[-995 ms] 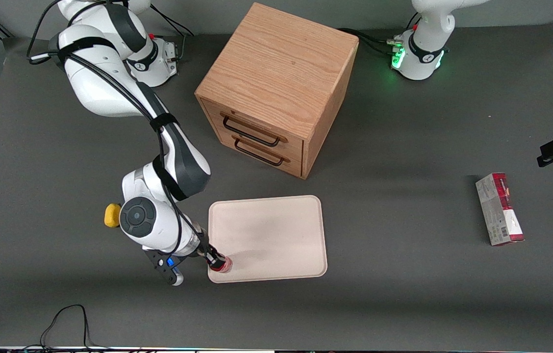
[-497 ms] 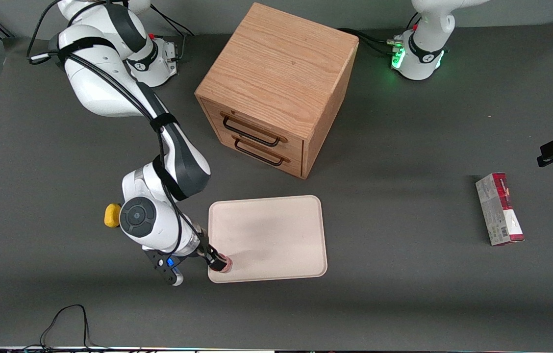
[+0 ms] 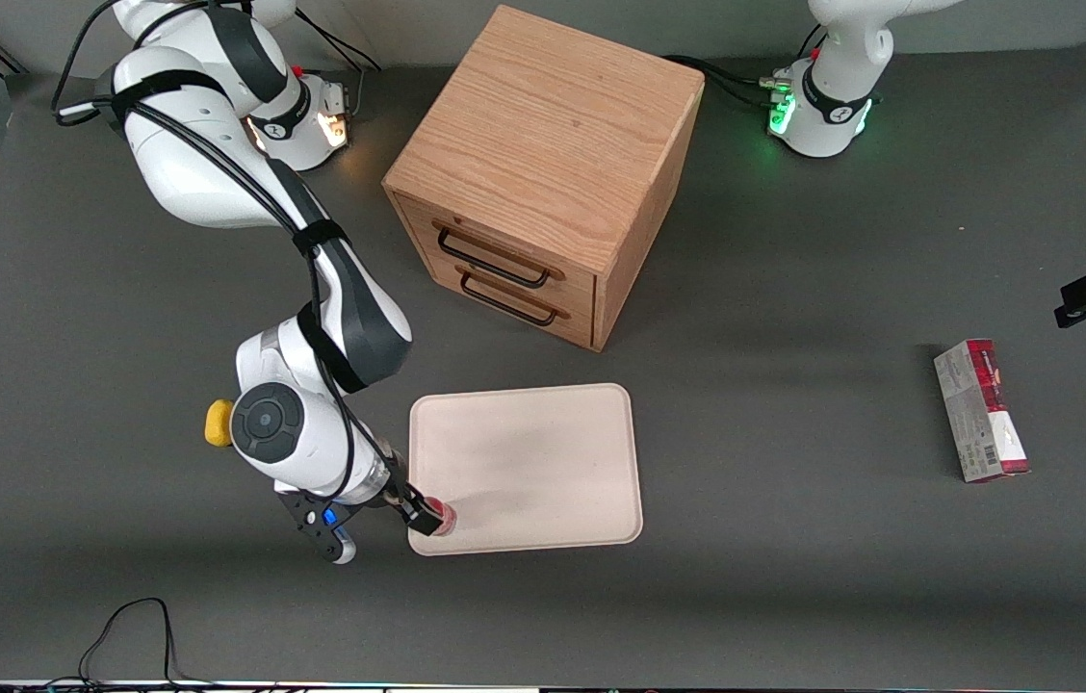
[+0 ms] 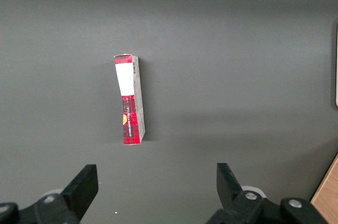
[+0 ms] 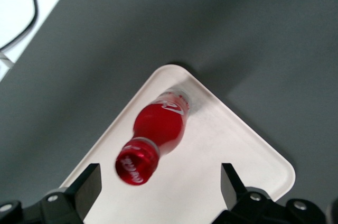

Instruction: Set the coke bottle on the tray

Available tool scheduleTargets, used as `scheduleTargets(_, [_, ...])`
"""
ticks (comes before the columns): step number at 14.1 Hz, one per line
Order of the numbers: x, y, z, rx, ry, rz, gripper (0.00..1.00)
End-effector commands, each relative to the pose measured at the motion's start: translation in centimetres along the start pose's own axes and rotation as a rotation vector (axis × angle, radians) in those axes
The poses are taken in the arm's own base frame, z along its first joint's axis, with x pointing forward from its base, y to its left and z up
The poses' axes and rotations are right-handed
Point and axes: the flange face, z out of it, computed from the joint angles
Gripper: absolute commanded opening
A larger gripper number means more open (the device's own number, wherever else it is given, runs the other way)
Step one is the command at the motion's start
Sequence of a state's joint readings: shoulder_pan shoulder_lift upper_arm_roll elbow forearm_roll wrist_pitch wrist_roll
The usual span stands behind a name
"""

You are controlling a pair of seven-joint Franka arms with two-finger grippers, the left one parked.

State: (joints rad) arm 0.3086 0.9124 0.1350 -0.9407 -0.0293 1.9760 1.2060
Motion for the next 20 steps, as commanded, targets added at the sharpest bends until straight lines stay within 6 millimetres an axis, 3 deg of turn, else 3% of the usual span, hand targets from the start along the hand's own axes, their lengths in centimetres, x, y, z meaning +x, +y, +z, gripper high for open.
scheduleTargets(1, [-0.2,0.5,-3.7,-0.043,0.006,0.003,1.00])
scheduleTargets(5, [-0.3,2.6,-7.6,-0.146,-0.047,-0.175,1.00])
scheduleTargets(6, [0.5,3.7,-8.3,-0.164,-0.059,-0.200,1.00])
scheduleTargets(8, [0.2,5.9,-10.1,-0.190,-0.074,-0.290,1.00])
scheduleTargets(14, [0.9,16.5,-16.9,-0.196,-0.169,-0.552,1.00])
scheduleTargets(18, [4.4,23.3,-21.7,-0.238,-0.276,-0.815,1.00])
scheduleTargets(20, [4.7,25.2,-24.1,-0.240,-0.292,-0.875,1.00])
